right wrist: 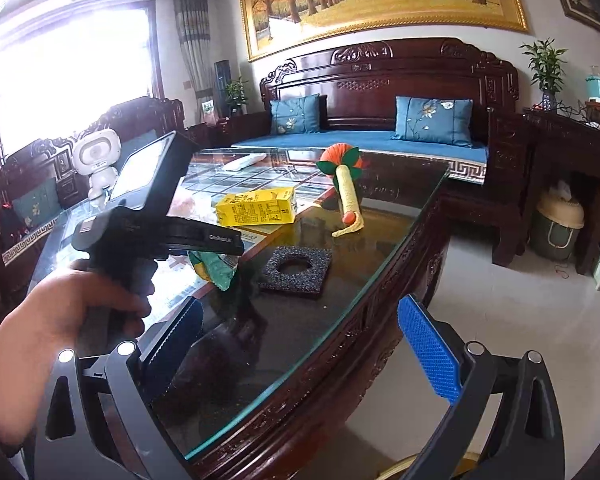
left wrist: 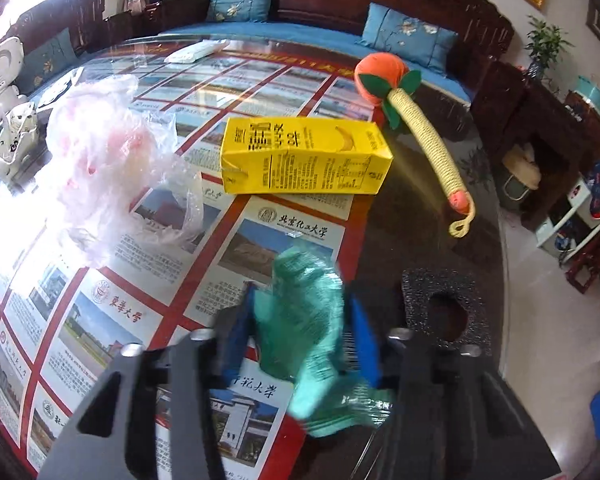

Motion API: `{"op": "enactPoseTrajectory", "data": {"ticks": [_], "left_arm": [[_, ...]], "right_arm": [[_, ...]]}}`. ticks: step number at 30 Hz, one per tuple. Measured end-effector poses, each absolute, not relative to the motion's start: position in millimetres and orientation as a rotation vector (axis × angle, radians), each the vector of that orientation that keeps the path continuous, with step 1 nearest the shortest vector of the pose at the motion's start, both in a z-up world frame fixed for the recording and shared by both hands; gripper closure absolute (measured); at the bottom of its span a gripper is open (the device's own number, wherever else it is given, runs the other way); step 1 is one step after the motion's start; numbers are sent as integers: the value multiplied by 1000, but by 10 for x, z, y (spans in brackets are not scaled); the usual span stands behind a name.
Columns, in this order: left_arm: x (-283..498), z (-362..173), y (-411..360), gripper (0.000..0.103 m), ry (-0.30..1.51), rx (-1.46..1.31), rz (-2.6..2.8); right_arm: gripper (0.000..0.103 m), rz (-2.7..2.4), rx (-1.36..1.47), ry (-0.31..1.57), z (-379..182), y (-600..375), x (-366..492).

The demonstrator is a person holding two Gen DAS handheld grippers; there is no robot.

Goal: Collect trash
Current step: 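Return to the table and grasp the green snack bag with the left gripper, then grasp the black foam square with the right gripper, then carry both to the bucket, open left gripper while right drops the black foam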

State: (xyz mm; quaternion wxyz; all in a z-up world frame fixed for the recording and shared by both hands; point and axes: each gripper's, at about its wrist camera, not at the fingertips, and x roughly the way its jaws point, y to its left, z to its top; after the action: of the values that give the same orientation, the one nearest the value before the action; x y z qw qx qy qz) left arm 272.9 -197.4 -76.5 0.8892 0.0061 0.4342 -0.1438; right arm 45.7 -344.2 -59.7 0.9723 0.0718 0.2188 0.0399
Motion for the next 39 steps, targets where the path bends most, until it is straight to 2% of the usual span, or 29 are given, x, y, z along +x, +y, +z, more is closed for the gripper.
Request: {"op": "enactPoseTrajectory", "data": {"ticks": [10,13,16,20,21,30,31,34,39], "left_arm": [[2380,-570,-1621,82,823,-6,-368],[2344,-526,-1545,82,817,-16,-389],[2334,-501,-1519,82,806,-16,-405],[2351,-518,-1507,82,803,-22,-423],[2359,-522,-1511,82,803,-22,-429],[2381,-516,-1530,82,796,-31,-447],[2374,-520,-1532,82,796,-30,-451],[2343,-519,-1556,82,792,-20,-456],[2266,-486,-1564,82,786,-13,-457]], "right_arm": [[10,71,103,520,-583,-3257,901],[24,62,87,554,-571,-3236,1084],[32,41,69,611,-613,-3247,1291],[56,39,75,691,-714,-3314,1548],[58,30,77,714,-740,-3340,1623],[59,-10,63,820,-857,-3385,2039],[62,-8,58,819,-862,-3373,2039],[82,15,11,813,-867,-3256,2008],[86,83,-3,787,-877,-3118,1909]]}}
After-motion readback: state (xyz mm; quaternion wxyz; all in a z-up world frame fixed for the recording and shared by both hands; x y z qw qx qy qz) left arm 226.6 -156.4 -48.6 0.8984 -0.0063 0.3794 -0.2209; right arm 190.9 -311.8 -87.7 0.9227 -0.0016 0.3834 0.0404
